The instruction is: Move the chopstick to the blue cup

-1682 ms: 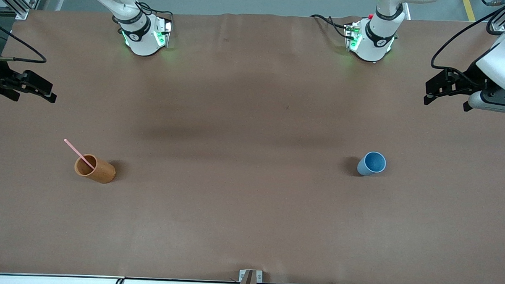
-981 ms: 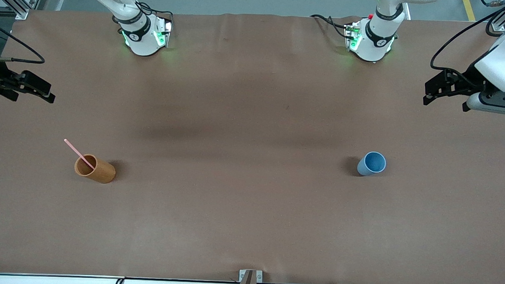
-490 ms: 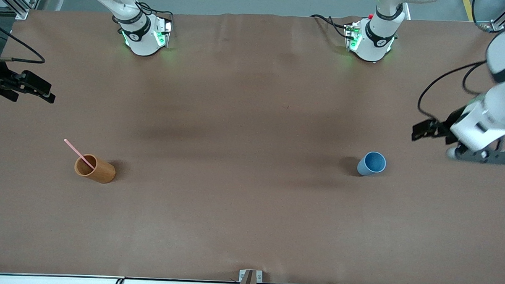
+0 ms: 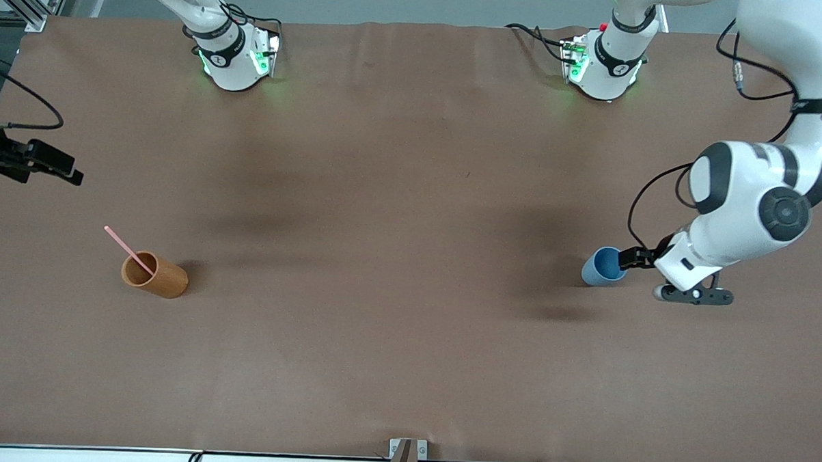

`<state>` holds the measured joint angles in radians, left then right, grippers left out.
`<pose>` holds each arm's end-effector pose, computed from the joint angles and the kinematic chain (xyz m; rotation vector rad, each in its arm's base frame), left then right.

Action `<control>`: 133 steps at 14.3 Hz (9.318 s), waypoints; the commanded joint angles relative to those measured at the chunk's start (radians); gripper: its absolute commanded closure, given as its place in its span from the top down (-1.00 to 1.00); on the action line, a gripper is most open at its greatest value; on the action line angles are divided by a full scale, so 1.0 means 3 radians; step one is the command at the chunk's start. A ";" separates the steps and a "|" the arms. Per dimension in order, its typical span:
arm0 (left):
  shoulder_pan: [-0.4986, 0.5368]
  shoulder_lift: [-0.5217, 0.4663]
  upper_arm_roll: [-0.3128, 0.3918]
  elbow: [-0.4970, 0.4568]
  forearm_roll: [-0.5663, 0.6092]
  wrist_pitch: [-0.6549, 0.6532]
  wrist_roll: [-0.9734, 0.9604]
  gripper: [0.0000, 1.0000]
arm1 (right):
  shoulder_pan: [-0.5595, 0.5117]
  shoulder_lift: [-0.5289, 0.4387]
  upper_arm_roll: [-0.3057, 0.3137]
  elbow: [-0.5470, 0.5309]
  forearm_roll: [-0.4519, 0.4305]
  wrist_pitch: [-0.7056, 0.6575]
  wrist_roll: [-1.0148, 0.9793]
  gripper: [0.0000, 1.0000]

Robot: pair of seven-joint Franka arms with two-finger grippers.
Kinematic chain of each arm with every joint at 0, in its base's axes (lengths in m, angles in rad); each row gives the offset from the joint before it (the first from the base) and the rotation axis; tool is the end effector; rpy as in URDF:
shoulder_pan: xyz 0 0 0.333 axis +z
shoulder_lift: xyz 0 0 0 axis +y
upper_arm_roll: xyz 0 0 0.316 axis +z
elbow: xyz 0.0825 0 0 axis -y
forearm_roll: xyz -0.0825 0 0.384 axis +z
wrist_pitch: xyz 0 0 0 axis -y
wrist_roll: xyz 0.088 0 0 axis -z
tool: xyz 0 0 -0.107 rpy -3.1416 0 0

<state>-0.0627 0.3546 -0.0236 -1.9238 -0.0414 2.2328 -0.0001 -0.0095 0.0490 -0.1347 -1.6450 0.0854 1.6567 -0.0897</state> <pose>0.6132 -0.0537 0.3030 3.1011 -0.0911 -0.0734 0.5685 -0.0723 0.5696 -3.0577 0.0969 0.0420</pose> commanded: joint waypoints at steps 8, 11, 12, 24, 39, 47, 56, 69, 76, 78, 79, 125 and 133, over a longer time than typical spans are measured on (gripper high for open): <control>-0.0041 0.0214 -0.0008 -0.0229 -0.0036 0.0391 0.0041 -0.99 | -0.0009 0.0444 -0.0625 -0.0565 0.1008 0.0654 -0.1075 0.99; -0.0057 0.0204 -0.0013 -0.0194 0.0005 0.0371 0.0031 -0.99 | -0.0035 0.0619 -0.0666 -0.0596 0.1229 0.0670 -0.1240 0.98; -0.0062 0.0188 -0.0019 -0.0194 0.0015 0.0370 0.0031 -0.99 | -0.0050 0.0690 -0.0671 -0.0596 0.1254 0.0665 -0.1280 0.96; -0.0689 0.0422 -0.0658 0.1135 0.0025 -0.0463 -0.2343 -0.99 | -0.0076 0.0844 -0.0763 -0.0898 0.1643 0.1181 -0.1833 -0.15; -0.1586 0.1395 -0.0653 0.1775 0.0460 -0.0141 -0.3845 -0.98 | -0.0030 0.0813 -0.0763 -0.0617 0.1674 0.1048 -0.1706 -0.99; -0.1428 0.1110 -0.0653 0.1744 0.0598 -0.0349 -0.3779 1.00 | -0.0004 0.0798 -0.0727 0.0113 0.1209 0.0073 -0.1109 -0.99; -0.0926 -0.0230 0.0113 0.1515 0.0133 -0.1521 -0.1342 1.00 | 0.0063 0.0681 0.0610 0.1040 0.0070 -0.0501 0.0813 -0.98; -0.0200 -0.1075 -0.0019 0.1438 0.0128 -0.2324 -0.0071 1.00 | 0.0419 0.0900 0.2642 0.0873 -0.0821 0.0708 0.3137 -0.93; -0.0205 -0.0983 -0.0019 0.1529 0.0138 -0.2319 -0.0112 1.00 | 0.0727 0.1043 0.2642 0.0345 -0.0970 0.1207 0.3132 -0.91; -0.0200 -0.0978 -0.0019 0.1545 0.0138 -0.2319 -0.0087 1.00 | 0.0773 0.1043 0.2642 0.0248 -0.0975 0.1227 0.3137 -0.89; -0.0200 -0.0978 -0.0019 0.1550 0.0133 -0.2319 -0.0107 1.00 | 0.0809 0.1043 0.2642 0.0207 -0.0985 0.1242 0.3142 -0.88; -0.0179 -0.0962 -0.0019 0.1601 0.0179 -0.2319 -0.0092 1.00 | -0.0009 -0.0424 0.0761 0.0063 -0.0239 -0.0118 0.0744 1.00; -0.0179 -0.0957 -0.0019 0.1601 0.0179 -0.2319 -0.0087 1.00 | 0.0149 -0.0343 0.0526 0.0211 -0.0213 -0.0296 0.0575 1.00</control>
<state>-0.1185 0.0580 -0.0274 -1.4653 0.0047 1.5386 -0.0382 0.0222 -0.0625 0.0448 -1.6092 -0.0019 1.5957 0.1023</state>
